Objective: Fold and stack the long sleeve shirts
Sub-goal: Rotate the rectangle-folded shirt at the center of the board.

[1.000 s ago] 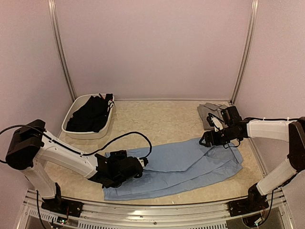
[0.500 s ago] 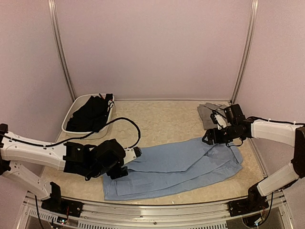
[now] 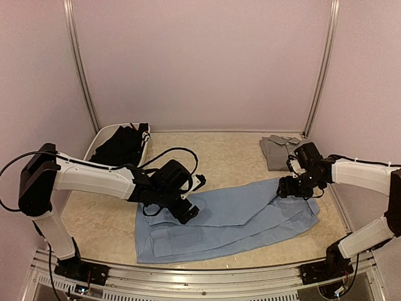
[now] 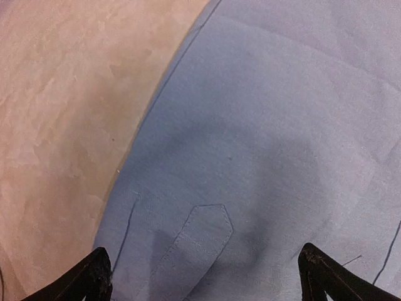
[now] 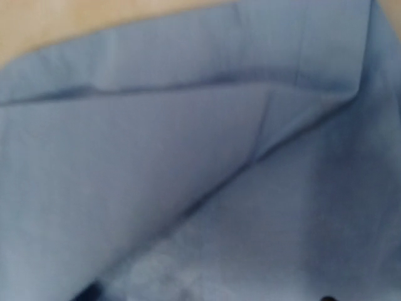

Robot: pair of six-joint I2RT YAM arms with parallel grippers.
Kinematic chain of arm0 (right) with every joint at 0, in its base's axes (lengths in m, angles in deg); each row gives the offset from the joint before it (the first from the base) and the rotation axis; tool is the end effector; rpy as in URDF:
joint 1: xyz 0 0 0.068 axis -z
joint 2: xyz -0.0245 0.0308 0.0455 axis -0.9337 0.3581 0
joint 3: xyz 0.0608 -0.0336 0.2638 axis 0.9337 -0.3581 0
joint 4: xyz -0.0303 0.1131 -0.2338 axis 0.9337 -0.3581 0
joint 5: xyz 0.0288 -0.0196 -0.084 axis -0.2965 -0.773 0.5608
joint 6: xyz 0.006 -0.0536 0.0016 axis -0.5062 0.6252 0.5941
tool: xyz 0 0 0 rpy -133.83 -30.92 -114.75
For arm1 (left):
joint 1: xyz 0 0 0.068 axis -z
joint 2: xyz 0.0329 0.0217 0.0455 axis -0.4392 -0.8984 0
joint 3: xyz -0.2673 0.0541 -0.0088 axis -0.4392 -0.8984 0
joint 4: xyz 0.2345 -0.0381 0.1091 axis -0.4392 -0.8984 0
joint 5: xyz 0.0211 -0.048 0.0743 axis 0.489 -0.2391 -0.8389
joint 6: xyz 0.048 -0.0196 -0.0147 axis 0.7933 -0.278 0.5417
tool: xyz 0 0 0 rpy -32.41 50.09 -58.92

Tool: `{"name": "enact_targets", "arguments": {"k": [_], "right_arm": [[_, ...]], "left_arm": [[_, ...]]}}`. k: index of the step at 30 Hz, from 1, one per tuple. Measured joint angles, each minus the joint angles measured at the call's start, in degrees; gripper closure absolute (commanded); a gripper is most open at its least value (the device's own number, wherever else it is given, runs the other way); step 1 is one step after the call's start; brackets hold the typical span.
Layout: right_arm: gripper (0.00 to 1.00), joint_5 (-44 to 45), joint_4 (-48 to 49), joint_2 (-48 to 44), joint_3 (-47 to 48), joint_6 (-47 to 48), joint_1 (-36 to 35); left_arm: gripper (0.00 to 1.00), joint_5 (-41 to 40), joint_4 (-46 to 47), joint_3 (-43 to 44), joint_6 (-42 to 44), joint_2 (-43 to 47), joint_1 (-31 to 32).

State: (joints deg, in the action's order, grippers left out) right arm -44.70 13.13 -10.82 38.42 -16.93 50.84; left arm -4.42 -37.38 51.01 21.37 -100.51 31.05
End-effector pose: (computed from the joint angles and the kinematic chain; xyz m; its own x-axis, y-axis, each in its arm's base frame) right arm 0.2392 0.0789 0.1933 -0.8946 0.0909 -0.4376 0.0114 0.9834 0.1810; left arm 0.1978 -0.2942 0.1844 -0.4268 0.6880 -0.5869 0.7773 0.6108 0.1506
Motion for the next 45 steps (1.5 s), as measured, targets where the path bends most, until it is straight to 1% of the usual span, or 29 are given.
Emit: {"name": "enact_targets", "arguments": {"k": [4,9,15,21,25,29,31,35,42,45], "right_arm": [[0.22,-1.2,0.5,3.2,-0.8,-0.8,0.0],[0.22,-2.9,3.0,9.8,-0.6,-0.5,0.0],[0.23,-3.3,6.6,18.0,6.8,1.4,0.1],[0.23,-3.1,8.8,29.1,19.2,4.3,-3.7],[0.23,-4.3,9.3,37.9,30.7,5.6,-8.0],[0.24,-6.3,9.3,46.1,41.9,6.4,-11.6],[0.23,-7.1,9.1,49.7,47.2,7.0,-12.8],[0.23,-5.8,7.3,56.1,57.3,8.6,-13.5],[0.22,0.4,5.7,65.6,71.9,13.4,-12.1],[0.22,1.4,5.1,69.4,77.9,15.0,-11.1]], "left_arm": [[0.01,4.9,0.0,-1.4,-2.2,-4.8,-1.5],[0.01,8.2,0.0,-2.1,-3.9,-5.7,-2.4],[0.01,9.3,2.1,-4.4,-6.6,-4.8,-2.6],[0.01,8.7,4.4,-8.9,-11.1,-1.7,-2.2],[0.01,8.3,3.4,-11.6,-14.4,1.2,-1.1],[0.01,8.2,1.2,-11.6,-16.5,2.2,0.1],[0.01,8.5,0.0,-10.9,-17.7,2.1,0.3],[0.01,10.0,-2.3,-7.8,-19.6,0.6,0.9],[0.01,15.7,-2.0,-1.1,-21.1,-4.8,2.7],[0.01,17.5,-0.9,1.7,-21.7,-7.3,2.9]]}}
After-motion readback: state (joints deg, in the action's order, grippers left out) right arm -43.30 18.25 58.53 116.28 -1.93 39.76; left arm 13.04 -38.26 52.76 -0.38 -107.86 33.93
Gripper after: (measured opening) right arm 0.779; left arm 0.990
